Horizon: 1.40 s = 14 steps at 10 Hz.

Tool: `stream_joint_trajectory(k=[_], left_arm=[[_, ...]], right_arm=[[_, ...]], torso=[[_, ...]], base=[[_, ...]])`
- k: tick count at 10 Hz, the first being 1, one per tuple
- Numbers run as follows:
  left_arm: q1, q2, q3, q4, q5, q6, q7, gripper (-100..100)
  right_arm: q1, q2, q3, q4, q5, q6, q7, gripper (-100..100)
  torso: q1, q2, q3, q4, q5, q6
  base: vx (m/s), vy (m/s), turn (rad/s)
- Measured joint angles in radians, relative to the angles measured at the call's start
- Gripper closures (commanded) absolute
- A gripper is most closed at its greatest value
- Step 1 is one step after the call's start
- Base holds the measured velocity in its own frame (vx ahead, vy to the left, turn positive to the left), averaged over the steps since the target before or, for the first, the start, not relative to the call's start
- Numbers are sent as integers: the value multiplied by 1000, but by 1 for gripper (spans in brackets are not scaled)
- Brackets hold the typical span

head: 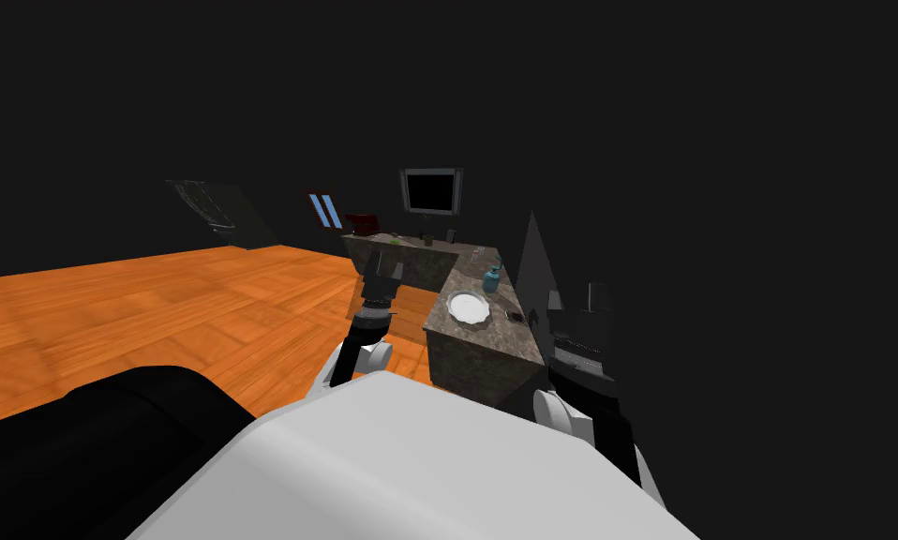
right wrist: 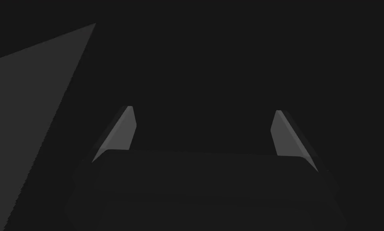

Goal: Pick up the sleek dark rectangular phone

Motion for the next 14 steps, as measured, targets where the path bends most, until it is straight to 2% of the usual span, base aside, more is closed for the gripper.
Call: stream_joint_trajectory(k=[5,7,9,10,14], left_arm=[[0,0,0,0,0,0,0,0],[0,0,0,0,0,0,0,0],[0,0,0,0,0,0,0,0],[0,0,0,0,0,0,0,0],[0,0,0,0,0,0,0,0]], right_arm=[[0,-159,17,60,63,-45,71,-100],[-17,-204,30,94,89,-57,99,-100],[-12,-260,39,118,118,-75,131,-100],[-7,-290,44,146,134,-99,148,-100],[-22,-384,63,218,189,-135,203,-100]], torso=[[4,10,6,2,1,0],[3,7,4,2,1,0],[2,7,4,2,1,0],[2,6,4,1,0,0],[3,6,4,1,1,0]], base=[[-131,61,37],[-105,60,82],[-87,37,54],[-76,32,37],[-88,47,74]])
